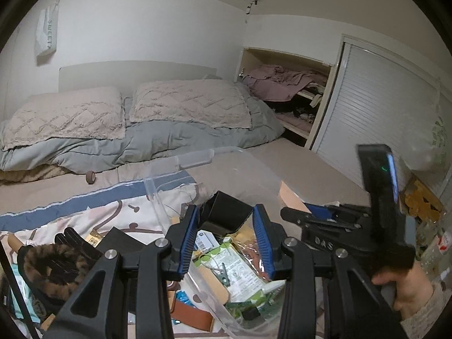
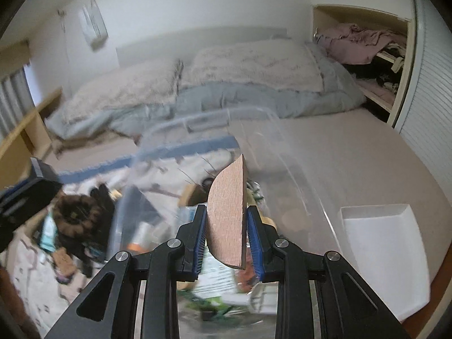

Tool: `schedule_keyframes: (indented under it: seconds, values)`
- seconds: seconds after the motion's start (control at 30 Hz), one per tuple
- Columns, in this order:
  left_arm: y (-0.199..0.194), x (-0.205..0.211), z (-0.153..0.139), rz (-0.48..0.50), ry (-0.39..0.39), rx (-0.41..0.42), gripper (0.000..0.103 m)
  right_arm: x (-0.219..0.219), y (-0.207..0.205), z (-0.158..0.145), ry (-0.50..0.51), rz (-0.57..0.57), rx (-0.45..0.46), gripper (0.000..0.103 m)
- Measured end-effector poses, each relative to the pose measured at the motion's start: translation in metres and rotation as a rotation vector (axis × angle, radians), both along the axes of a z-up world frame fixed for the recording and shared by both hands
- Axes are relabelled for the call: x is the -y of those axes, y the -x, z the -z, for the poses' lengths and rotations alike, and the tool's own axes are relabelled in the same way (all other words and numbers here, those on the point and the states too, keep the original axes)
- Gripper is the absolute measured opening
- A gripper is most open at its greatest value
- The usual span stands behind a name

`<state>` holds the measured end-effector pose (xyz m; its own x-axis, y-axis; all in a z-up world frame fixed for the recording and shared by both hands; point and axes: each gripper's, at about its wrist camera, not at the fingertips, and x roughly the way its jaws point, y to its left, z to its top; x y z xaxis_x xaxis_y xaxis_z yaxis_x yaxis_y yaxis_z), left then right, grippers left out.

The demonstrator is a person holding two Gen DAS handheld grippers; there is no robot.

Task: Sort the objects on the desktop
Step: 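Lift both held objects and carry them over the clear plastic bin, then open the right gripper, dropping the wooden wedge into the bin, then lower the left gripper into the bin and open it, releasing the black block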

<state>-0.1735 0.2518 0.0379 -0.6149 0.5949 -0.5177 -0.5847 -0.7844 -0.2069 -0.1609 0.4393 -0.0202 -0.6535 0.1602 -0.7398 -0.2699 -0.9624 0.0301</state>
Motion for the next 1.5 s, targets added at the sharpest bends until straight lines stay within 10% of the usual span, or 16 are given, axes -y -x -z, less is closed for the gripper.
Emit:
schedule_keyframes:
  seconds: [0.73, 0.8, 1.5]
  values:
    - [0.076, -0.012, 0.047, -0.065, -0.004, 0.065, 0.039, -0.03, 0.132, 0.056, -0.357, -0.038, 0.342, 0.038]
    - [0.078, -0.013, 0.049, -0.067, -0.001, 0.066, 0.039, -0.032, 0.129, 0.052, -0.382, -0.036, 0.323, 0.077]
    - [0.091, -0.038, 0.061, -0.044, 0.067, 0.09, 0.039, -0.019, 0.003, -0.012, -0.015, 0.049, -0.045, 0.077]
